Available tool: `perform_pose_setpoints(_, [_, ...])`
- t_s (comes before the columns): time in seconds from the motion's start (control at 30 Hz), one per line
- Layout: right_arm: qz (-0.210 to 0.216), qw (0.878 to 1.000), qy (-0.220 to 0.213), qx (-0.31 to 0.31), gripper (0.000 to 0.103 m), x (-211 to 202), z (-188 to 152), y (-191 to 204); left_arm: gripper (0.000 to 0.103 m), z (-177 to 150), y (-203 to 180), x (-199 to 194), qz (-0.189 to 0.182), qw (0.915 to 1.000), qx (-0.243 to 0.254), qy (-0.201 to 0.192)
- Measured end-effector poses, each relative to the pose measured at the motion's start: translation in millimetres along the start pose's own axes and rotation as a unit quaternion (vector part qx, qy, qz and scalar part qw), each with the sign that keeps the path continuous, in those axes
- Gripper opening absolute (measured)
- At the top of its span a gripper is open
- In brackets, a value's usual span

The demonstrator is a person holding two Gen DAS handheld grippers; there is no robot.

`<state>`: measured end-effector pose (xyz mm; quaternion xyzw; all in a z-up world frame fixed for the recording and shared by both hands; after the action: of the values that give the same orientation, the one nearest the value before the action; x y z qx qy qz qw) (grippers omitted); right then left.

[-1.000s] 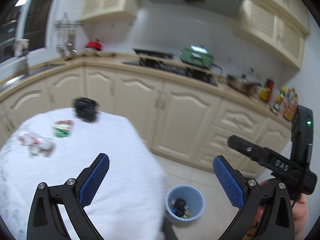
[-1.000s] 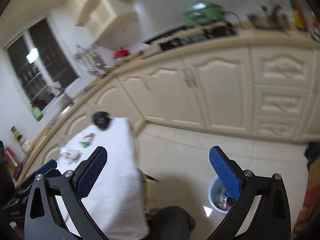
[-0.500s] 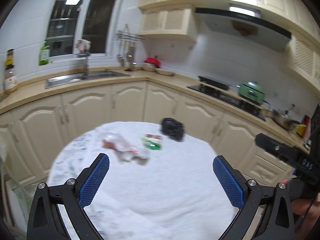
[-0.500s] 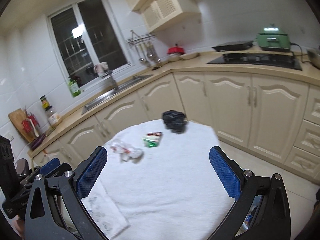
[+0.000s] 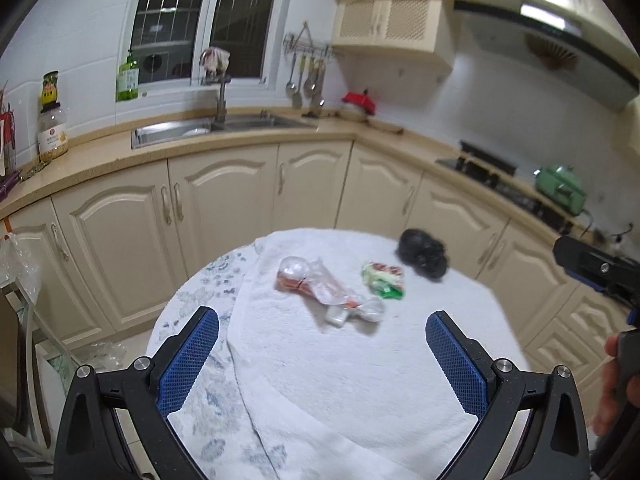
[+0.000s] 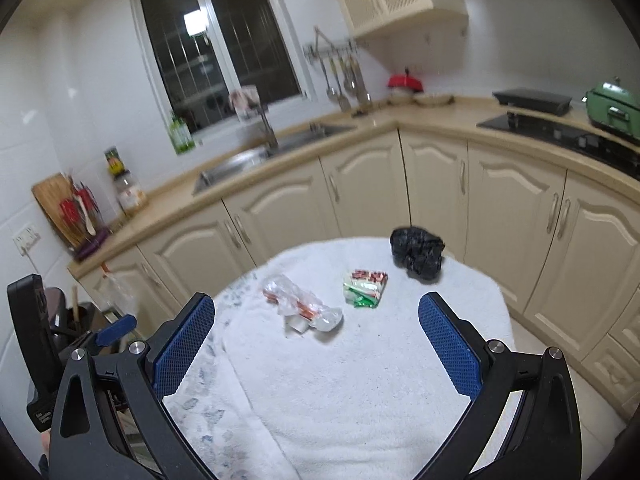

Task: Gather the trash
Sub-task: 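Return both tools to the remaining trash on the table, then grasp the clear plastic bag with the left tool while the right tool grasps the snack pack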

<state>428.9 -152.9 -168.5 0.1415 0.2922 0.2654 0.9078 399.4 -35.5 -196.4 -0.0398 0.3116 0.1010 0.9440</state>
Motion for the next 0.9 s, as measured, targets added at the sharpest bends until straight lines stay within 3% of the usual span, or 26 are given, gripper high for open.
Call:
perform_pose_setpoints(0.27, [-0.032, 0.997, 0.062, 0.042, 0.103, 68, -12, -60, 0.102, 34, -27, 118, 0.002, 0.9963, 0.006, 0.085])
perform_pose_setpoints(0.53, [-0.037, 0.990, 0.112, 0.070, 0.103, 126, -25, -100, 0.099, 46, -58, 248, -0.003, 0.9798, -0.033, 0.197])
perform_pose_setpoints(0.57, [-0.038, 0.990, 0.117, 0.071, 0.103, 133, -26, -104, 0.096, 46, -61, 259, -0.006, 0.9776, -0.036, 0.207])
perform_pose_setpoints(0.6, [-0.040, 0.989, 0.120, 0.075, 0.103, 139, -27, -107, 0.087, 46, -65, 270, -0.009, 0.9749, -0.040, 0.219])
perform_pose_setpoints(0.7, [-0.042, 0.987, 0.128, 0.084, 0.103, 158, -31, -115, 0.082, 61, -76, 291, -0.013, 0.9773, -0.041, 0.207])
perform_pose_setpoints(0.83, [-0.046, 0.985, 0.136, 0.099, 0.103, 178, -38, -124, 0.050, 82, -83, 315, -0.014, 0.9808, -0.038, 0.191])
perform_pose_setpoints(0.9, [-0.052, 0.984, 0.135, 0.101, 0.102, 187, -40, -128, 0.042, 87, -88, 323, -0.024, 0.9821, -0.024, 0.185])
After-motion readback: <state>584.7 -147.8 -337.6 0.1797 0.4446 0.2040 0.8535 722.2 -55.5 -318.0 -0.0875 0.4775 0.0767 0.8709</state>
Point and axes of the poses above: each gripper's, at about its wrist camera, not at the fingertips, and x roughly the way its jaws point, y to its left, z to its top, the point moved 10 cm from there along x, roughly the way its jaws point, and after that the axes turned 15 degrees about z, right-handed, at the moved point
